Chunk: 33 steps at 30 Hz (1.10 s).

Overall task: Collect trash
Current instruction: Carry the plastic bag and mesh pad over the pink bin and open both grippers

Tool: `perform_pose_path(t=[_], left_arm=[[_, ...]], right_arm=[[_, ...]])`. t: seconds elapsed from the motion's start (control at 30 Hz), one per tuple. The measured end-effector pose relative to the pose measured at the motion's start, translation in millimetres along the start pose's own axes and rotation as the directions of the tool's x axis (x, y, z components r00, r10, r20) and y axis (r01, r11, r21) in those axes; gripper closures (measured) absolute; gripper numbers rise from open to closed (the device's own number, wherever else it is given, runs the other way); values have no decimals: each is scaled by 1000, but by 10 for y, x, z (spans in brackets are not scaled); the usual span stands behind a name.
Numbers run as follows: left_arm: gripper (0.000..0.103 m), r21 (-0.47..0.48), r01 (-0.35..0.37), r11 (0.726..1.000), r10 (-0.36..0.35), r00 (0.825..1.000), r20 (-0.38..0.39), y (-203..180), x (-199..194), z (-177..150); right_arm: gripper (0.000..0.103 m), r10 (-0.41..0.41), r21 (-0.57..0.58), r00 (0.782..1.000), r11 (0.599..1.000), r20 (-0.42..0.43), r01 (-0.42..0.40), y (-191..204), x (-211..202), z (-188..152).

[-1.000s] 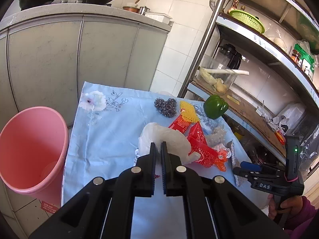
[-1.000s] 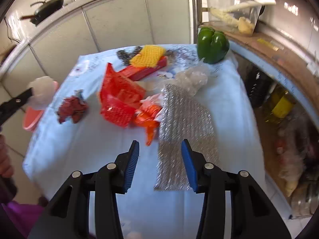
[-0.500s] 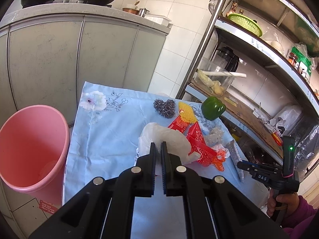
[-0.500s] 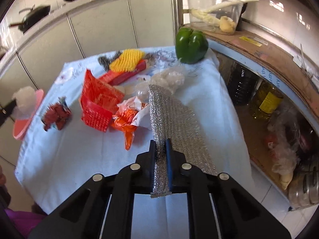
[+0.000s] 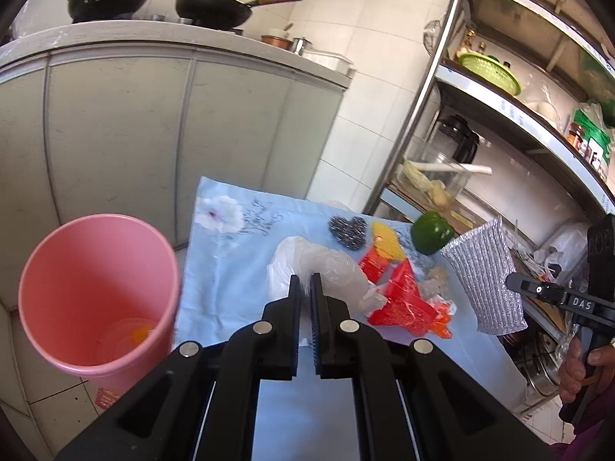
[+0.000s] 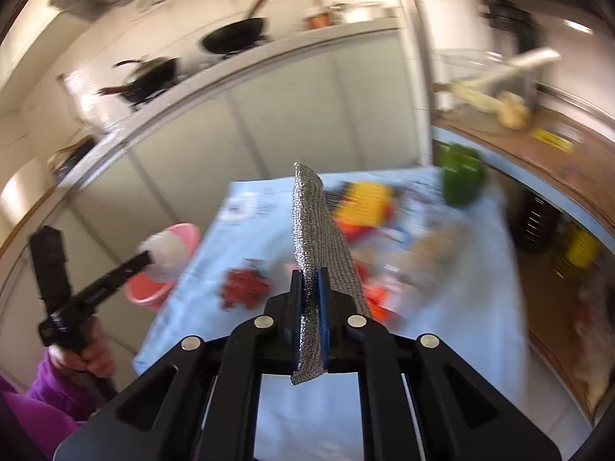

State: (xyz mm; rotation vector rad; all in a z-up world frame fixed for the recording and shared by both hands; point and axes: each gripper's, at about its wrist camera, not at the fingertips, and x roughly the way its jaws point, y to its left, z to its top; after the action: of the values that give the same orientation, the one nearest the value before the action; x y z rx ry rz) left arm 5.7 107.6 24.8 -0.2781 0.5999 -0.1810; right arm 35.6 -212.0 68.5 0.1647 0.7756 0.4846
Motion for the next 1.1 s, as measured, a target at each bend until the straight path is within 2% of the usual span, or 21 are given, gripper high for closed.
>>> perform_pose_path(t=[0.1,0.2,0.3,0.4,0.6,0.83,0.93,1.1], left_arm=[[99,-17,-46,999,46,999,24,143,-107,4],[99,-40,-99,994,101,994,46,314,-208,31],[99,-72,-150,986,154,986,58,496,-312,37],[99,-103,-199,974,206,977,60,674,-382,27],[99,-164,-281,946,291,956,44,972,-427,-40],[99,-209,-349,914,355,935,-9,1230,-355,-163],[99,-214,-368,905,372,928,-26,1313,-336,-207],[99,-228,-406,885,404,913,-56,1446,-248,-256]], right_arm=[[95,85,-45,996,995,-28,-86,268,195,122],[95,193,-74,979,977,-68,-198,555,435,271],[95,284,-97,953,951,-109,-295,848,686,404],[95,368,-107,917,916,-156,-386,1160,987,540],[95,481,-100,849,854,-218,-510,1697,1473,724],[95,538,-52,806,823,-248,-565,2212,2009,617],[95,539,-42,800,823,-263,-567,2333,2222,509],[95,518,-39,810,836,-274,-548,2449,2545,371]])
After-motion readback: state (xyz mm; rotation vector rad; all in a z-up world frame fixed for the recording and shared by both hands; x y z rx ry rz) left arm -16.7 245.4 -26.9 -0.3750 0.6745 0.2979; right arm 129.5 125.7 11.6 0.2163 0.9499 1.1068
